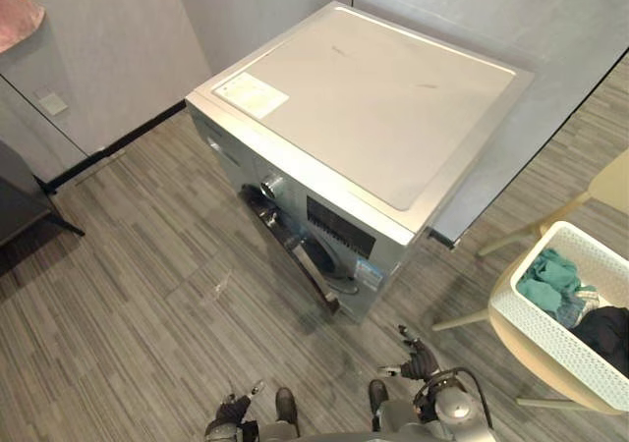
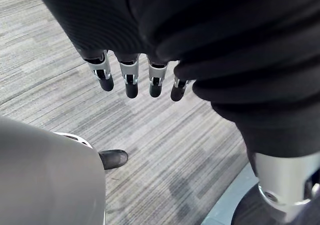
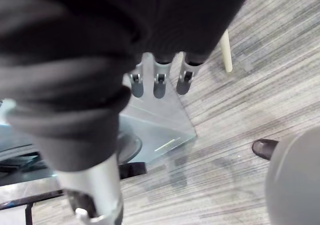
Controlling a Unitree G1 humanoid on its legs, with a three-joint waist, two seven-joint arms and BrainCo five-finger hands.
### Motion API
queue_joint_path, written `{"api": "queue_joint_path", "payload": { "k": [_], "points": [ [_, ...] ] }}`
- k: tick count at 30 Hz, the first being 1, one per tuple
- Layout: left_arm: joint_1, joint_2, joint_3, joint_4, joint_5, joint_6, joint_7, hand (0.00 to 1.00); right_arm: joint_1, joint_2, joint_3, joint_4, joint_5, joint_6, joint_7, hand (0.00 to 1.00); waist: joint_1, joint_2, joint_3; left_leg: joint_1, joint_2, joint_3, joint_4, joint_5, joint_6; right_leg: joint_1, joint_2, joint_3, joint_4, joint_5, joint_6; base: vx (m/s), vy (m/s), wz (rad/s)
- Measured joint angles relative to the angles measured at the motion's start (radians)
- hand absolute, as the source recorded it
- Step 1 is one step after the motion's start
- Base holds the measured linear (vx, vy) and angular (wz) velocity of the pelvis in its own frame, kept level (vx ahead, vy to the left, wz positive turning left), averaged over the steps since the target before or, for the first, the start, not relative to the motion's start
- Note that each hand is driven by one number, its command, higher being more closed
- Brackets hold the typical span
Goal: Pick up the laundry basket with both hands and put the clothes into the washing machine.
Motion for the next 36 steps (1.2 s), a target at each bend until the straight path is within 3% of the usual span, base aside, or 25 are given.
{"api": "queue_joint_path", "payload": {
  "k": [8, 19, 30, 36],
  "points": [
    [0.0, 0.01, -0.001, 0.0, 0.001, 0.0, 0.0, 0.0, -0.033, 0.0, 0.132, -0.136, 0.161, -0.023, 0.051, 0.0, 0.002, -0.012, 0.008, -0.001, 0.0, 0.002, 0.0, 0.0, 0.001, 0.0, 0.0, 0.005, -0.008, 0.011, 0.001, -0.01, 0.003, -0.01],
    [-0.004, 0.019, 0.0, 0.003, 0.002, 0.007, 0.001, 0.0, -0.128, -0.004, 0.221, -0.153, 0.169, -0.023, 0.059, 0.0, 0.008, -0.021, 0.013, -0.015, 0.0, -0.038, 0.0, 0.0, 0.001, 0.017, -0.003, -0.028, -0.034, 0.017, 0.001, 0.03, -0.001, 0.09],
    [-0.037, 0.02, 0.0, -0.001, -0.002, 0.008, 0.024, 0.0, -0.353, -0.013, 0.217, -0.096, 0.169, -0.02, -0.025, 0.0, 0.034, -0.02, 0.057, -0.06, -0.002, -0.082, 0.002, 0.011, 0.008, -0.002, -0.008, -0.073, -0.034, 0.018, 0.0, -0.01, -0.002, 0.13],
    [-0.059, 0.019, -0.012, -0.033, -0.008, 0.005, 0.046, 0.0, -0.524, -0.012, 0.15, -0.005, 0.169, -0.019, -0.091, 0.0, 0.05, 0.017, 0.123, -0.115, -0.006, -0.122, 0.003, 0.036, 0.006, -0.04, -0.013, -0.11, -0.026, 0.019, -0.002, 0.0, -0.014, 0.18]
  ]
}}
